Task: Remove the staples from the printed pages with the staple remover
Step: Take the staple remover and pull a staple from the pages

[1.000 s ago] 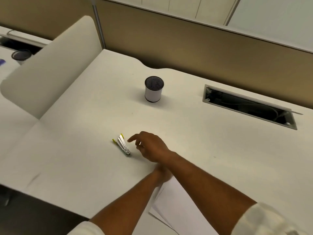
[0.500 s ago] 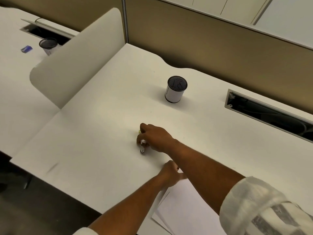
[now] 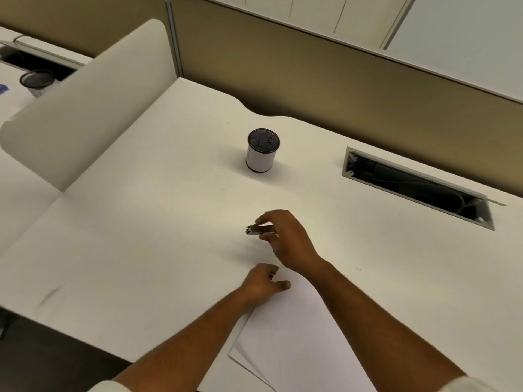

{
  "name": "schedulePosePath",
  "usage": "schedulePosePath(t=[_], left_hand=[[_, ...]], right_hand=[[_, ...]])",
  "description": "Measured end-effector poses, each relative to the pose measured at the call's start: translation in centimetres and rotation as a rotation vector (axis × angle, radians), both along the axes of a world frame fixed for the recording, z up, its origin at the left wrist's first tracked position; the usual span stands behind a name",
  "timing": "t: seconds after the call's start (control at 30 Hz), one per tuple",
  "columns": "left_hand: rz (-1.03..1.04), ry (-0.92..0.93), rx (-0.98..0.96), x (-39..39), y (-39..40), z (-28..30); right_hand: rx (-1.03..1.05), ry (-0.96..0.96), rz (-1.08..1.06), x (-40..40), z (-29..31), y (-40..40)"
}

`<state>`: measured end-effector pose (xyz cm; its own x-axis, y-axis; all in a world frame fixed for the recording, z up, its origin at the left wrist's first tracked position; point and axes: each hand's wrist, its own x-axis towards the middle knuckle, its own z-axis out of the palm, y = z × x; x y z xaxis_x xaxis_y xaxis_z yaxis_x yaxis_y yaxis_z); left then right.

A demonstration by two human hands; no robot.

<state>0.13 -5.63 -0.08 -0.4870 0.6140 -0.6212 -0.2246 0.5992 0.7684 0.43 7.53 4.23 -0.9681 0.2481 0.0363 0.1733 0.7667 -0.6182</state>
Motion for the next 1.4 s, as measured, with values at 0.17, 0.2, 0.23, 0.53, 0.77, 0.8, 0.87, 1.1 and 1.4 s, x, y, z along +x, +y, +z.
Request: schedulePosePath(t=[0.17,0.2,0.23,0.53,0.77,0.8,0.87,1.1,1.4], left_hand=[[-0.022,0.019,0.103,0.9,0.8,0.5],[-0.014,0.014,0.114,1.2,1.1,0.7],[-0.002,0.007,0.127,1.5,1.4,0.8],[0.054,-0.138,0.190,4.2,4.0,1.9],[0.047,-0.027,0.250,5.6,4.2,4.2],[0.048,-0.006,0.260,5.6,4.1,4.5],[0.067,0.011,0.287,5.9,4.0,5.2],[0.101,0.043,0.316,6.5,4.2,7.4],[0.107,0.057,0.301,7.3,4.3,8.9]], right_hand=[[-0.230,0.037,-0.253,8.8,0.8,2.8],[-0.294,0.024,-0.303,10.7,0.7,3.0],[-0.368,0.000,-0.346,12.5,0.4,3.1],[-0.644,-0.061,-0.551,21.7,-2.3,1.6],[-0.678,0.073,-0.604,22.4,-1.4,0.9],[-0.647,0.097,-0.610,22.4,-1.2,0.9],[-0.604,0.149,-0.619,22.4,-0.9,0.9],[-0.623,0.252,-0.630,22.4,0.2,1.0],[-0.624,0.314,-0.636,22.4,1.4,1.3]])
